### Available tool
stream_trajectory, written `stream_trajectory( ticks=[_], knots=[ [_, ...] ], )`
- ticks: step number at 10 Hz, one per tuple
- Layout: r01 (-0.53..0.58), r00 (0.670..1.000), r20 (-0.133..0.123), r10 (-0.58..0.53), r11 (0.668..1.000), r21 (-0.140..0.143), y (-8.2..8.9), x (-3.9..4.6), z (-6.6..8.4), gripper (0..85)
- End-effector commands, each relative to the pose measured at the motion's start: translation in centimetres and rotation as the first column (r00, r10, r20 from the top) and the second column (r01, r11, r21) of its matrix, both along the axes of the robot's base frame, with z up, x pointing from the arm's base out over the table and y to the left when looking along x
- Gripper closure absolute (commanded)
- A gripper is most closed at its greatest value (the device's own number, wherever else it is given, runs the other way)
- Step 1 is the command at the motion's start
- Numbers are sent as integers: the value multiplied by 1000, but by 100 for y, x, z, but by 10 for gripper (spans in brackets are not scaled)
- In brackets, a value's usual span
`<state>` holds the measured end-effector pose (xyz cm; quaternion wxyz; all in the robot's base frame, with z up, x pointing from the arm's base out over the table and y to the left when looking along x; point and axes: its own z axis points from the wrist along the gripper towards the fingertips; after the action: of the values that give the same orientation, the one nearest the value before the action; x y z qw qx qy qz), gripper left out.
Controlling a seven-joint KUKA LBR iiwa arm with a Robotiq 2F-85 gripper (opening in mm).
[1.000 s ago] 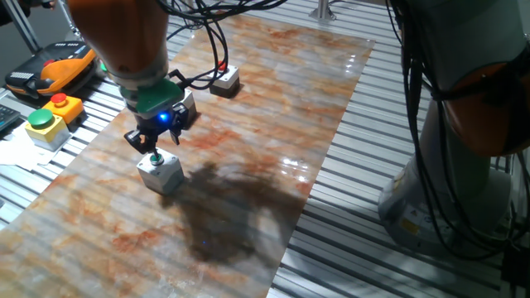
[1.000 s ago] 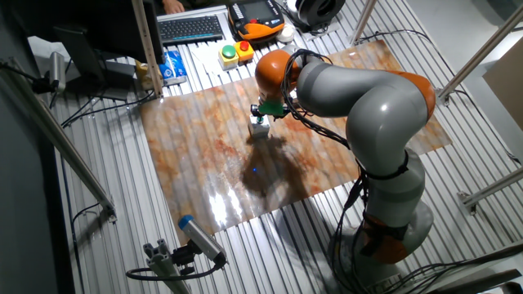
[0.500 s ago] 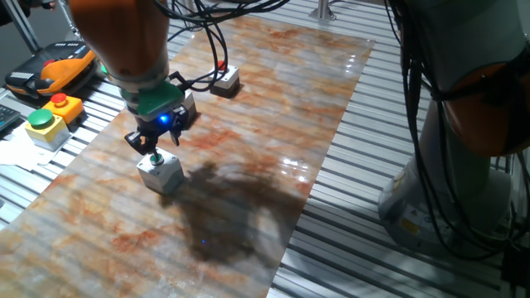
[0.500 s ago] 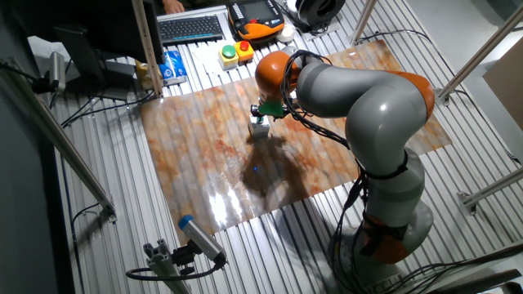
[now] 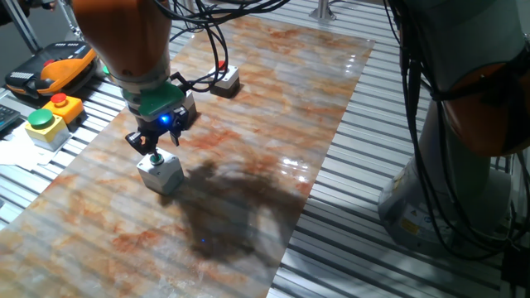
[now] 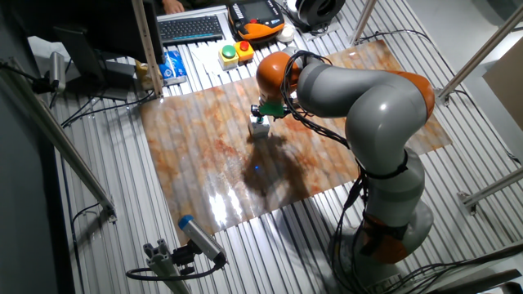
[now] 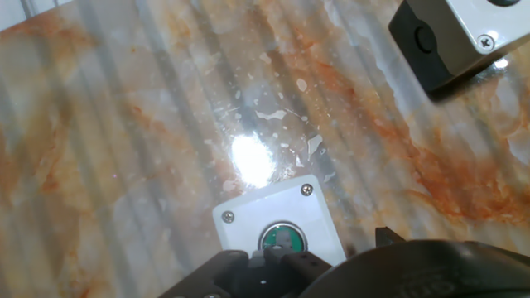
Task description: Press three buttons from left to right in sequence
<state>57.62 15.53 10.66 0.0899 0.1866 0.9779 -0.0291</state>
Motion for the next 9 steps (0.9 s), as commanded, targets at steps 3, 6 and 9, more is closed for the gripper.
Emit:
stream_trajectory(
  ticks=[3, 6, 9],
  knots=[
    [-2, 1000, 3, 2, 1000, 2, -3, 16, -39, 340],
    [-5, 1000, 2, 5, 1000, 4, -12, 13, -50, 340],
    [-7, 1000, 2, 7, 1000, 6, -23, 13, -79, 340]
  ],
)
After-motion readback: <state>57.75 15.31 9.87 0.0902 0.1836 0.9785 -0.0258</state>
